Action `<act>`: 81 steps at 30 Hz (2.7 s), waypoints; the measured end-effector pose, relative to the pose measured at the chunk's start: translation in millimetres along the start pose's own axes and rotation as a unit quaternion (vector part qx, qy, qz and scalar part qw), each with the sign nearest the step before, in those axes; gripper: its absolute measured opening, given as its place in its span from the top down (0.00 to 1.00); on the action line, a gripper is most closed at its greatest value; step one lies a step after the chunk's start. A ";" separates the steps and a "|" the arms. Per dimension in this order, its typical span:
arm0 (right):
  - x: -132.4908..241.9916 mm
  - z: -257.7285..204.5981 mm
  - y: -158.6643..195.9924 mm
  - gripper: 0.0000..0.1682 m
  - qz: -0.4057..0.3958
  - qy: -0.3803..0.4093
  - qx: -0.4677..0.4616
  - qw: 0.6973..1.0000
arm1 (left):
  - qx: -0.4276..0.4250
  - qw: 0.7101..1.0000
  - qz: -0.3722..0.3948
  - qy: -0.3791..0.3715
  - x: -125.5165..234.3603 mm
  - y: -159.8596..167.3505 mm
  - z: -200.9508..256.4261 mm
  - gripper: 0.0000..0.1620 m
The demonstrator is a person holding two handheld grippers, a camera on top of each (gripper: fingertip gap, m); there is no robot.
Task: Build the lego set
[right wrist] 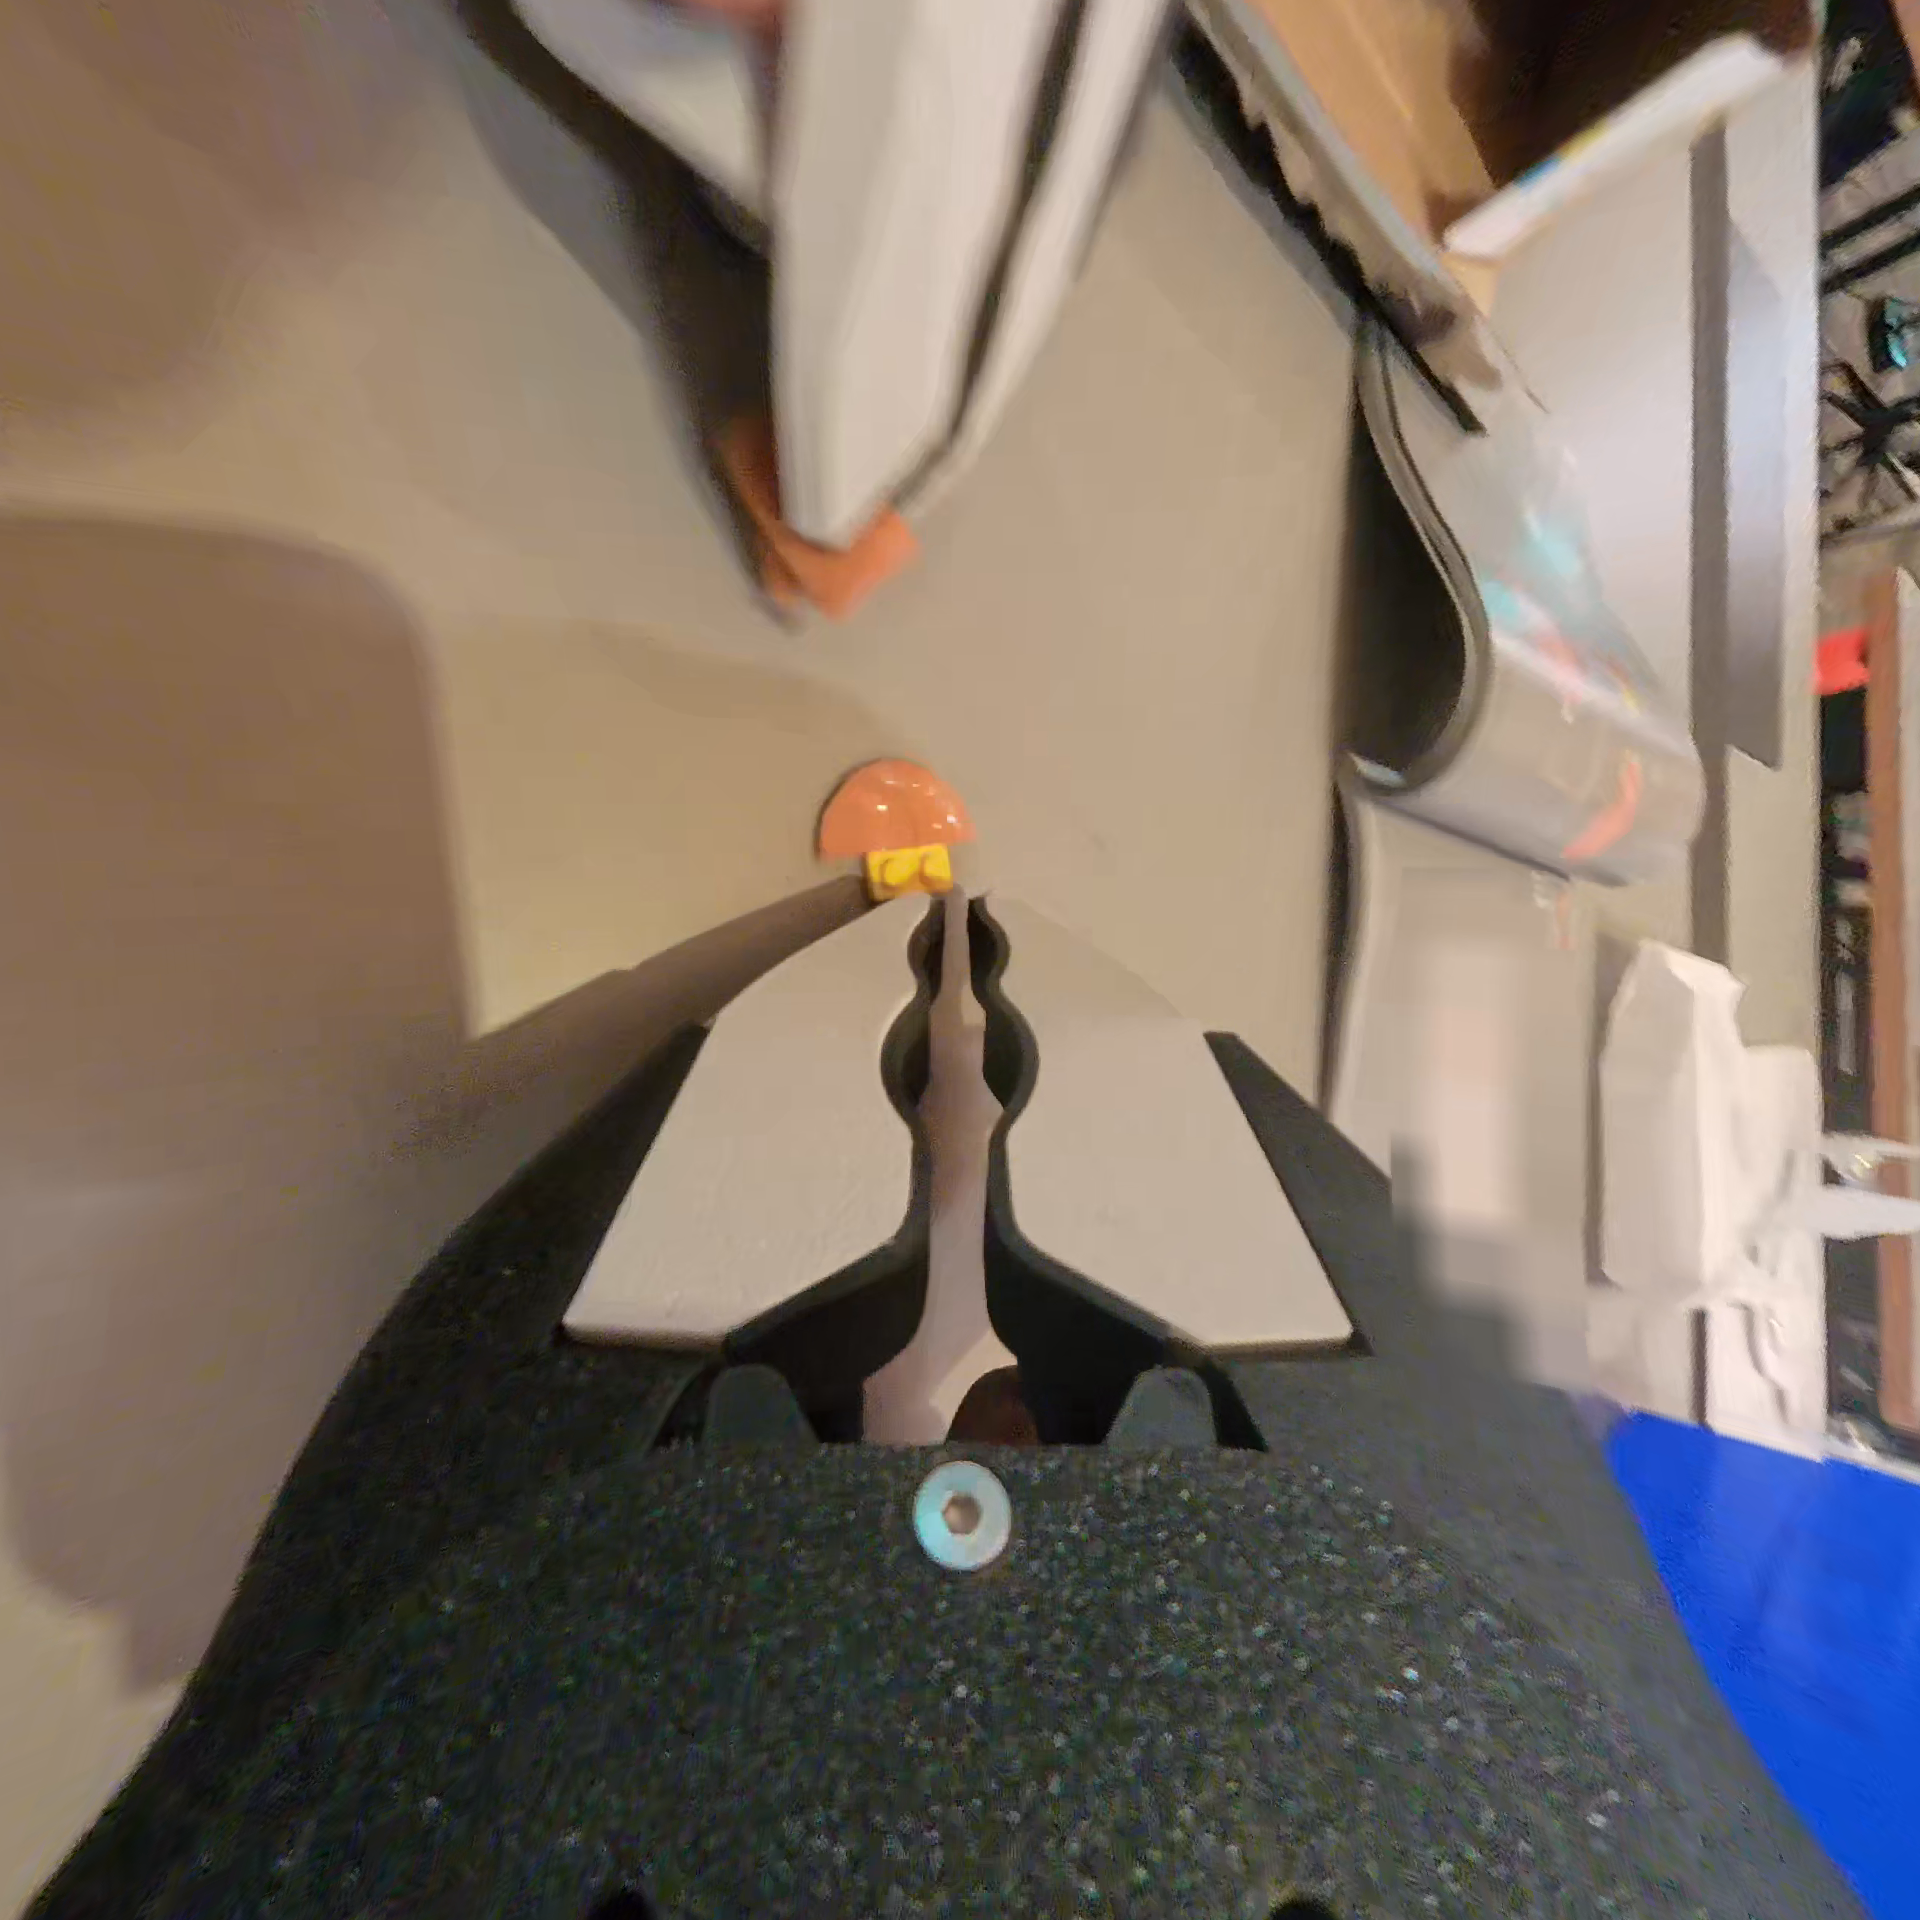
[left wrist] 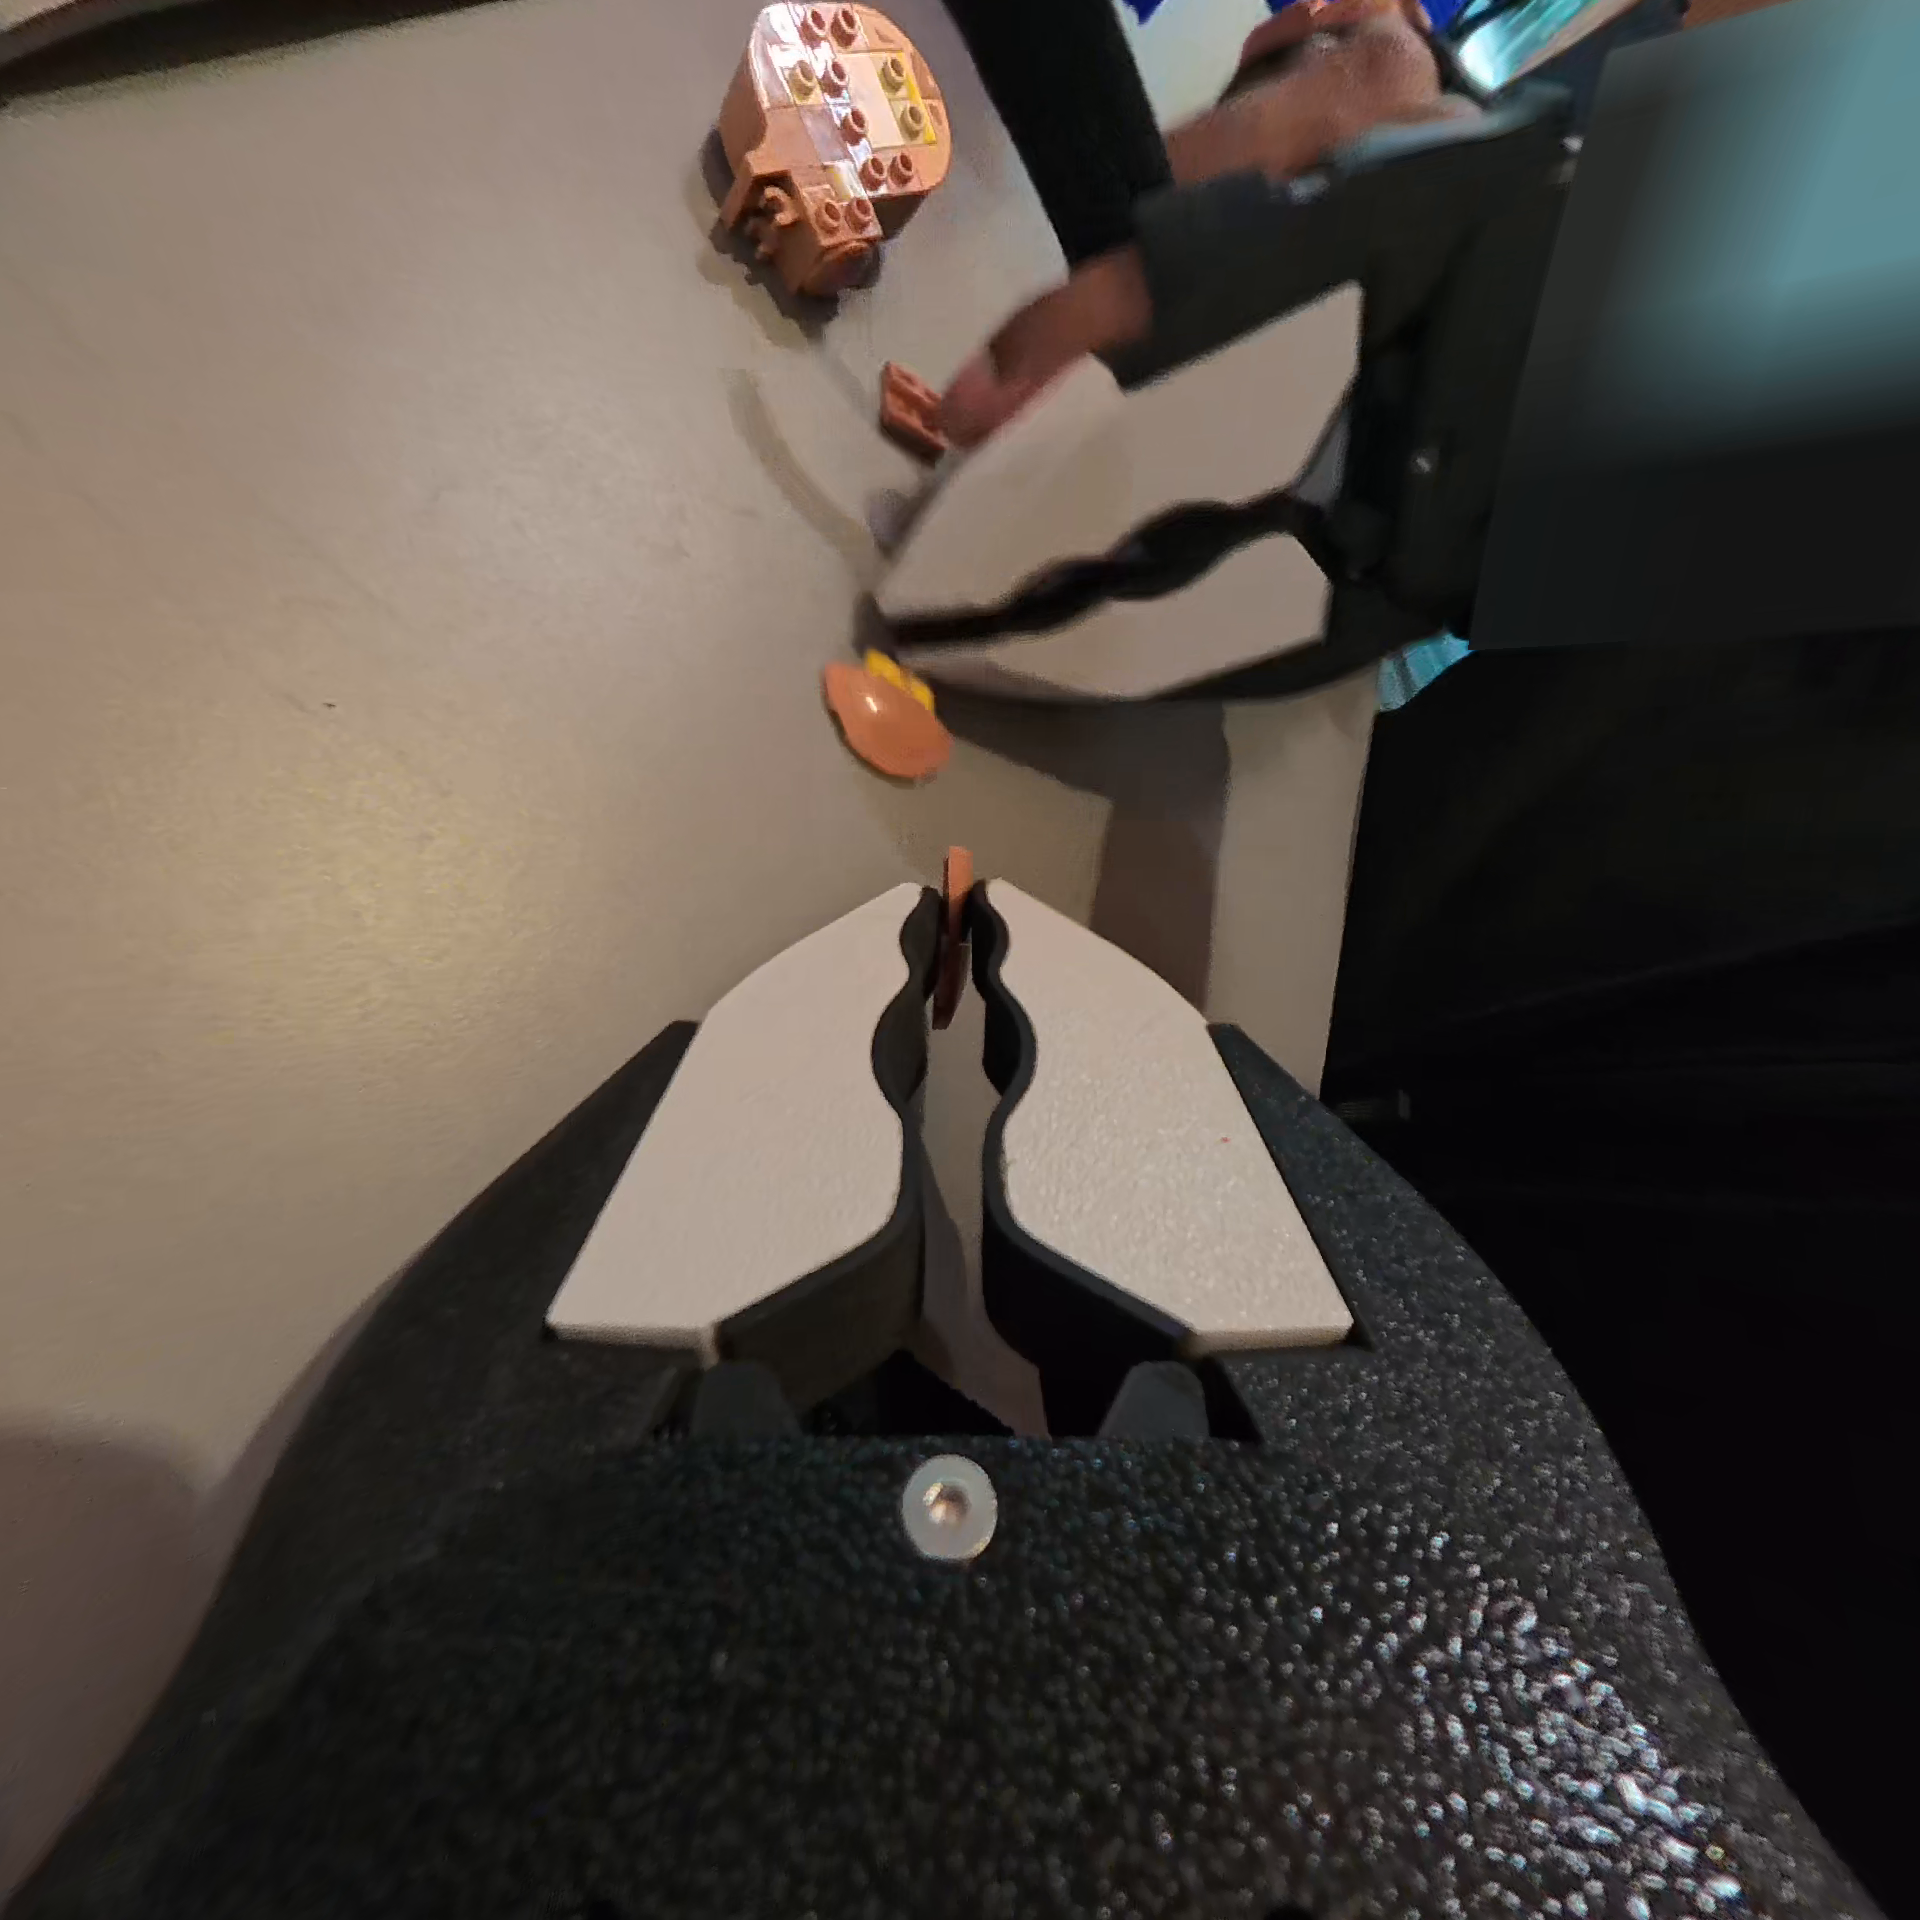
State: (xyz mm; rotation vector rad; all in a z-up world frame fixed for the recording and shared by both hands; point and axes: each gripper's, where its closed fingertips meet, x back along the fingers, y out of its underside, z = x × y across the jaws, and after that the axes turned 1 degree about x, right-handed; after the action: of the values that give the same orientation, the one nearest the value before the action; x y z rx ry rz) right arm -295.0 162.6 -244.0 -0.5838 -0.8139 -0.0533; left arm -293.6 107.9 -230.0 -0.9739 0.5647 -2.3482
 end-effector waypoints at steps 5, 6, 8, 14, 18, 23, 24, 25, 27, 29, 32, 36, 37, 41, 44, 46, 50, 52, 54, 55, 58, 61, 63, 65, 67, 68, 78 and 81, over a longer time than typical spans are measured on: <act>3.5 1.9 -11.1 0.93 0.018 0.012 0.019 1.000 | -0.009 1.000 -0.002 -0.026 7.4 3.8 -4.6 0.97; 2.0 5.6 -6.9 0.93 0.014 0.007 0.009 1.000 | -0.009 1.000 0.000 -0.026 8.7 4.7 -4.2 0.97; -3.5 7.8 -3.7 0.93 0.005 0.001 -0.011 1.000 | -0.009 1.000 0.004 -0.027 10.8 6.1 -3.6 0.97; -6.1 -21.2 -42.0 0.91 0.029 -0.008 0.036 0.999 | -0.008 0.999 0.020 -0.025 15.8 7.6 -2.2 0.97; -6.1 -0.2 -35.3 0.89 0.024 0.006 0.048 0.999 | -0.008 0.999 0.029 -0.020 22.8 10.9 0.7 0.97; -14.8 -3.5 -38.6 0.87 0.034 -0.043 0.090 0.994 | -0.008 0.999 0.037 -0.021 30.8 16.2 2.1 0.97; -16.4 -6.3 -42.2 0.87 0.029 -0.048 0.091 0.994 | -0.009 0.999 0.039 -0.022 31.9 16.9 2.3 0.97; -16.4 -11.9 -47.9 0.87 0.032 -0.056 0.088 0.994 | -0.009 0.999 0.042 -0.023 33.3 17.5 2.6 0.97; -13.0 -27.6 -60.1 0.87 0.040 -0.079 0.086 0.992 | -0.009 0.998 0.049 -0.024 36.9 19.4 3.8 0.97; -9.0 -37.4 -71.1 0.85 0.051 -0.080 0.104 0.990 | -0.008 0.998 0.054 -0.026 41.8 22.5 4.5 0.97; -8.0 -34.5 -77.7 0.83 0.065 -0.080 0.119 0.988 | -0.007 0.998 0.055 -0.025 48.4 30.2 6.5 0.97; -12.2 -34.2 -76.6 0.82 0.089 -0.132 0.165 0.973 | 0.004 0.999 0.052 -0.010 53.1 41.3 10.6 0.97; -12.5 -38.2 -73.8 0.84 0.095 -0.155 0.193 0.964 | 0.007 0.999 0.052 -0.004 53.5 43.3 12.0 0.97; -8.0 -47.3 -73.6 0.84 0.121 -0.237 0.240 0.934 | 0.013 0.999 0.039 0.005 52.0 52.1 13.6 0.97; -10.1 -47.7 -76.2 0.82 0.118 -0.275 0.247 0.922 | 0.009 0.999 0.036 0.005 51.7 53.9 14.3 0.97; -8.7 -53.3 -78.1 0.81 0.121 -0.314 0.247 0.909 | 0.009 0.999 0.036 0.004 52.1 53.9 13.6 0.97; -9.1 -60.8 -81.7 0.79 0.119 -0.388 0.224 0.886 | 0.008 0.999 0.030 0.012 51.8 55.1 15.0 0.97; -11.3 -59.6 -81.4 0.77 0.113 -0.411 0.217 0.878 | 0.006 1.000 0.026 0.014 51.1 56.2 15.8 0.97; -11.5 -58.3 -78.2 0.76 0.102 -0.437 0.213 0.868 | 0.004 1.000 0.026 0.016 51.2 56.3 16.4 0.97; -10.7 -57.0 -77.3 0.77 0.100 -0.449 0.212 0.862 | 0.003 0.999 0.026 0.018 51.6 56.2 16.8 0.97; -9.4 -54.1 -75.5 0.77 0.098 -0.486 0.212 0.842 | 0.004 0.999 0.030 0.026 52.7 55.2 17.6 0.97; -9.5 -55.4 -78.9 0.77 0.119 -0.515 0.223 0.819 | -0.001 0.999 0.024 0.043 52.2 56.1 20.9 0.97; -10.4 -56.3 -80.7 0.77 0.126 -0.517 0.241 0.812 | -0.001 0.998 0.023 0.052 52.8 56.6 22.4 0.97; -11.4 -57.0 -81.5 0.77 0.126 -0.511 0.265 0.808 | 0.000 0.998 0.028 0.059 54.2 55.8 23.3 0.97; -13.0 -56.2 -80.8 0.78 0.127 -0.498 0.291 0.807 | 0.001 0.997 0.034 0.065 55.7 54.9 24.1 0.97; -14.6 -55.6 -81.1 0.79 0.132 -0.488 0.304 0.808 | 0.001 0.997 0.036 0.068 56.4 54.6 24.5 0.97; -6.4 -70.1 -85.0 0.82 0.152 -0.474 0.285 0.819 | 0.003 0.996 0.039 0.079 57.9 54.2 25.7 0.97; -7.6 -70.5 -88.3 0.82 0.143 -0.445 0.262 0.845 | 0.003 0.997 0.035 0.065 56.0 54.8 23.3 0.97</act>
State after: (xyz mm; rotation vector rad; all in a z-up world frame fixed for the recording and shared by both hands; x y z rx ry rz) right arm -276.3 50.9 -245.7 -0.1690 -1.5620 0.7523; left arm -293.0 27.3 -216.3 -0.7888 0.6322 -2.3611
